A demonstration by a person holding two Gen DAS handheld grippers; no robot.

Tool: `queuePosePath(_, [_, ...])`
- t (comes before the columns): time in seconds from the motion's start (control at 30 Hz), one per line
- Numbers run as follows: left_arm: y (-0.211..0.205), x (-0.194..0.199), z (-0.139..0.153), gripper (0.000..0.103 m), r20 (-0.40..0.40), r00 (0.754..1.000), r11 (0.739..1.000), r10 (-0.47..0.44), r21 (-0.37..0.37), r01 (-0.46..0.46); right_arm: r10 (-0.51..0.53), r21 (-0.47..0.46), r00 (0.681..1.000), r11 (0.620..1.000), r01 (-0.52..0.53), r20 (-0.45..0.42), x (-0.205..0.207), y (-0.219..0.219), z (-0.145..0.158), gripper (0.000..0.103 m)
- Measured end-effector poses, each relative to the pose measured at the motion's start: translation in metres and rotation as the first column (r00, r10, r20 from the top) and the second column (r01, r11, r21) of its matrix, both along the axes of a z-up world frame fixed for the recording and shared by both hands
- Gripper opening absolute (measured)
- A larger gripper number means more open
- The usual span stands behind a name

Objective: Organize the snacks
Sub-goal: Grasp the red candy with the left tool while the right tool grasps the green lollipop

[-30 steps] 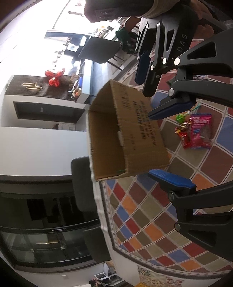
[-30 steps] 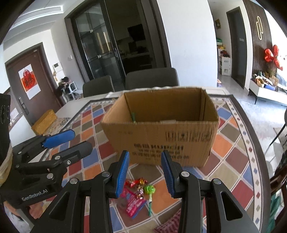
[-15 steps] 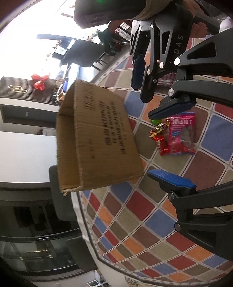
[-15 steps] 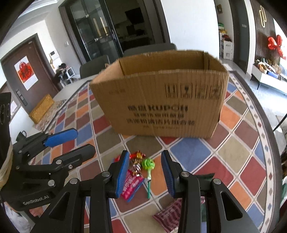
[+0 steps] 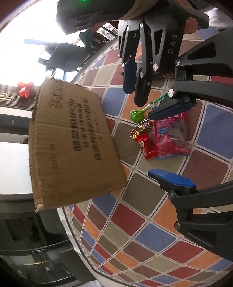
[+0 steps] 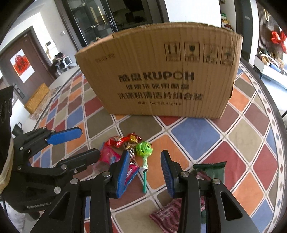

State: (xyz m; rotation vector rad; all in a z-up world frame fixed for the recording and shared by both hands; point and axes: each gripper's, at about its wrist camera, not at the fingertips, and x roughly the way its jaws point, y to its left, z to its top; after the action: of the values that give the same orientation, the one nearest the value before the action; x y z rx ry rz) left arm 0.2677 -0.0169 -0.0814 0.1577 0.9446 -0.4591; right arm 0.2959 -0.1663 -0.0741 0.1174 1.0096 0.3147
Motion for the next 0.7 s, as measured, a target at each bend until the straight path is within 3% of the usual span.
queuePosePath(0.7, [-0.004, 0.036, -0.032, 0.050, -0.080, 0.997, 1.000, -0.015, -0.009, 0.015, 0.005, -0.010, 0.999, 1.000, -0.005, -0.047, 0.025, 0.007, -0.026, 0.028])
